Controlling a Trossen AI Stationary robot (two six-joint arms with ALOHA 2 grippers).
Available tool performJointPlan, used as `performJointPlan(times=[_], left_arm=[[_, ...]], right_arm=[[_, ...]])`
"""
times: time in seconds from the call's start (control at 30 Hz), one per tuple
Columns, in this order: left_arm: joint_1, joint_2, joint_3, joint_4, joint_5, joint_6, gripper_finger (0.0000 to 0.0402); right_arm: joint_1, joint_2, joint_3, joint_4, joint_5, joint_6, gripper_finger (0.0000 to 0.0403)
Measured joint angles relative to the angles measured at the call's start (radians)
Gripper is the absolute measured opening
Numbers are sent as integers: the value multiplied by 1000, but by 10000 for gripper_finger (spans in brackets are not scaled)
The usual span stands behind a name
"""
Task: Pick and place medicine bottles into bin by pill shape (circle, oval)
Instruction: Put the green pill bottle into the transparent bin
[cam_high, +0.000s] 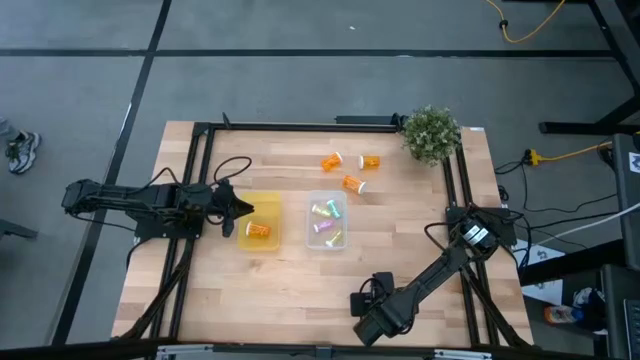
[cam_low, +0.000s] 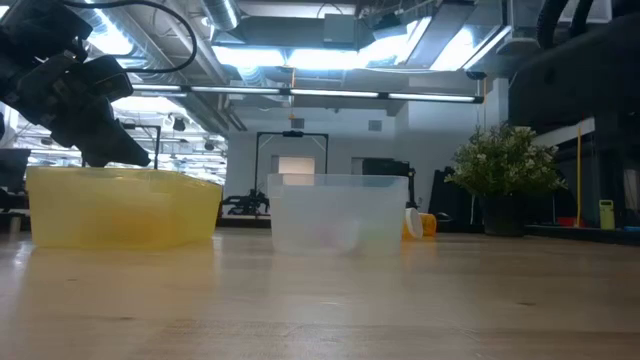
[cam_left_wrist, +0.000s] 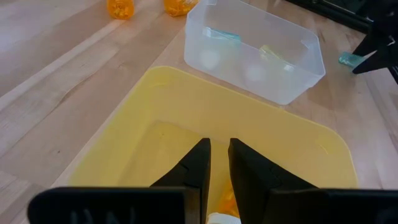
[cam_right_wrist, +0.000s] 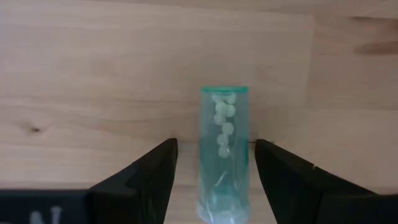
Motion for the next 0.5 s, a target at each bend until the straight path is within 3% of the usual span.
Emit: performJointPlan(times=[0.2, 0.5], left_arm=[[0, 0, 0, 0, 0, 0, 50], [0, 0, 0, 0, 0, 0, 50]], right_arm=[[-10, 5, 2, 1, 12, -8, 211], [-19, 7, 2, 9, 22, -10, 142]])
